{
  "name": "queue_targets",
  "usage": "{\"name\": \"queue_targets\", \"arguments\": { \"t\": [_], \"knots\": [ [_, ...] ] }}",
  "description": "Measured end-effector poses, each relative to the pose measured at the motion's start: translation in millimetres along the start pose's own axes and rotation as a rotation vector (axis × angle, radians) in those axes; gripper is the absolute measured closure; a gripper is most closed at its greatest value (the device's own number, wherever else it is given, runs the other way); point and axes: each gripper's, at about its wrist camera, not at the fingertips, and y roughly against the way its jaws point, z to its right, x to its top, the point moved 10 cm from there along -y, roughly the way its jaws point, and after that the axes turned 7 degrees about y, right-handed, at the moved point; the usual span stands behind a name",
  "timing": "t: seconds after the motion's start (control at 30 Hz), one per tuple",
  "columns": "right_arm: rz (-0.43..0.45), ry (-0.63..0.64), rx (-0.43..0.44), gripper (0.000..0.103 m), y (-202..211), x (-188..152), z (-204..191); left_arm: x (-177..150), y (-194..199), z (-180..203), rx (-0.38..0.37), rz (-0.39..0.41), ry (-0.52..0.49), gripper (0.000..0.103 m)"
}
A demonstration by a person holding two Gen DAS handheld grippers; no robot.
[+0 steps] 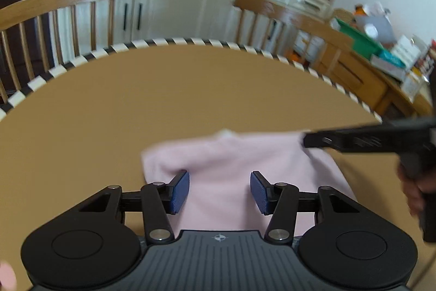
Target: Fold clothes
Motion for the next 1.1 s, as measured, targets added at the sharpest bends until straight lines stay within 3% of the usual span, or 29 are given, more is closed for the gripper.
{"name": "queue_targets", "arguments": {
  "t": [0.17, 0.27, 0.3, 0.33, 0.4, 0.47, 0.53, 0.7, 0.9, 1.1],
  "knots": [
    [-0.071, 0.125, -0.030, 0.072, -9, -19, -15, -2, -14, 8, 0.067, -0.023, -0.156, 0.048],
    [-0.052, 0.132, -0.060, 0.068, 7, -22, -23, -4, -8, 13, 0.105, -0.058, -0.132, 0.047],
    [-0.016, 0.118, -0.050, 0.062, 21, -20, -29, -5, 0, 15, 0.113, -0.071, -0.105, 0.047],
    [0.020, 0.100, -0.036, 0.047, 38, -20, -35, -7, 9, 17, 0.118, -0.084, -0.071, 0.046],
    [0.066, 0.083, -0.030, 0.036, 72, -34, -49, -20, 33, 25, 0.120, -0.106, -0.051, 0.035],
    [0.097, 0.104, -0.029, 0.037, 101, -56, -64, -40, 61, 37, 0.116, -0.123, -0.058, 0.028],
    [0.130, 0.136, -0.029, 0.048, 124, -80, -78, -67, 89, 48, 0.108, -0.133, -0.057, 0.028],
    [0.064, 0.135, -0.024, 0.070, 147, -133, -98, -125, 132, 67, 0.129, -0.146, -0.061, 0.028],
    [0.008, 0.040, -0.015, 0.069, 142, -169, -101, -169, 133, 66, 0.148, -0.169, -0.055, 0.032],
    [0.024, 0.050, -0.043, 0.067, 146, -173, -107, -177, 135, 69, 0.135, -0.145, -0.137, 0.026]
  ]
}}
